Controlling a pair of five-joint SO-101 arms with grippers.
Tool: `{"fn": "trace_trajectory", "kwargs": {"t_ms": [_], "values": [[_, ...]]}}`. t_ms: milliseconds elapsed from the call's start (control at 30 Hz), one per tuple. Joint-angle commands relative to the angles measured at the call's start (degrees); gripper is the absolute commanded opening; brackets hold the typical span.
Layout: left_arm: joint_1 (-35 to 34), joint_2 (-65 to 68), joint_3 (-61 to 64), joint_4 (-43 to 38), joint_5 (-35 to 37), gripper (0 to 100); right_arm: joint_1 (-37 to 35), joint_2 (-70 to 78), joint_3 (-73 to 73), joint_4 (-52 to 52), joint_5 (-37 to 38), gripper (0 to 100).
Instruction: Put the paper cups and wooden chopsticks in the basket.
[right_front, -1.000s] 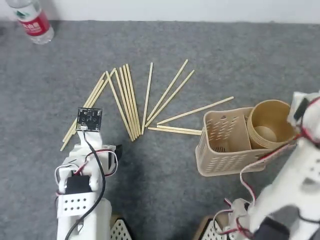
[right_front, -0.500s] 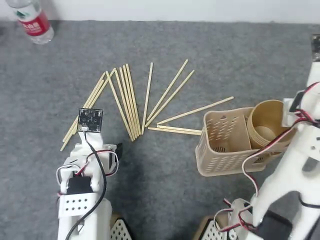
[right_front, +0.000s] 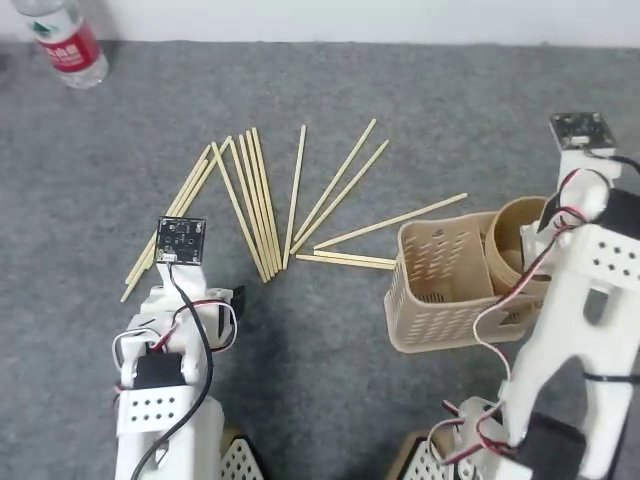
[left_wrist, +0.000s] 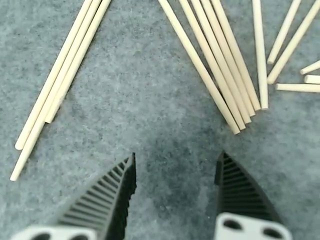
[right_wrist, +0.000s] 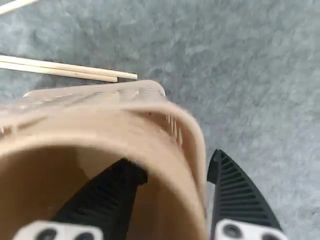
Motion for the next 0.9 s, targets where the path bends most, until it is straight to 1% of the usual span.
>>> {"fn": "trace_trajectory", "kwargs": {"t_ms": [0,33,67,100,167,200,400,500,600,767,867], "values": [[0.1,-0.6,-0.2,-1.1,0.2,24,0.2,3.3,2.1,-2.2,1.6,8.7],[0.1,-0.6,-0.2,-1.2,0.2,24,0.3,4.0,2.2,-3.1,2.5,0.3],[0.1,-0.6,-0.2,-1.2,0.2,24,0.7,4.6,2.2,-3.3,2.8,0.6],[0.1,-0.6,-0.2,-1.2,0.2,24,1.4,4.8,2.2,-3.6,3.0,3.7],[0.1,-0.6,-0.2,-1.2,0.2,24,2.9,5.1,1.5,-4.3,3.2,0.0],[0.1,-0.6,-0.2,-1.3,0.2,24,4.2,5.1,1.1,-4.4,3.3,0.9],[0.1,-0.6,-0.2,-1.3,0.2,24,16.2,4.6,-5.5,-4.5,3.5,0.6],[0.1,-0.6,-0.2,-1.3,0.2,24,22.4,5.1,-10.2,-4.1,6.8,0.6],[0.2,-0.6,-0.2,-1.3,0.2,24,26.9,5.1,-12.9,-4.1,9.6,0.6],[0.2,-0.6,-0.2,-1.3,0.2,24,30.7,5.1,-14.6,-4.5,11.2,0.6],[0.1,-0.6,-0.2,-1.2,0.2,24,31.6,5.2,-14.4,-5.2,11.2,0.6]]}}
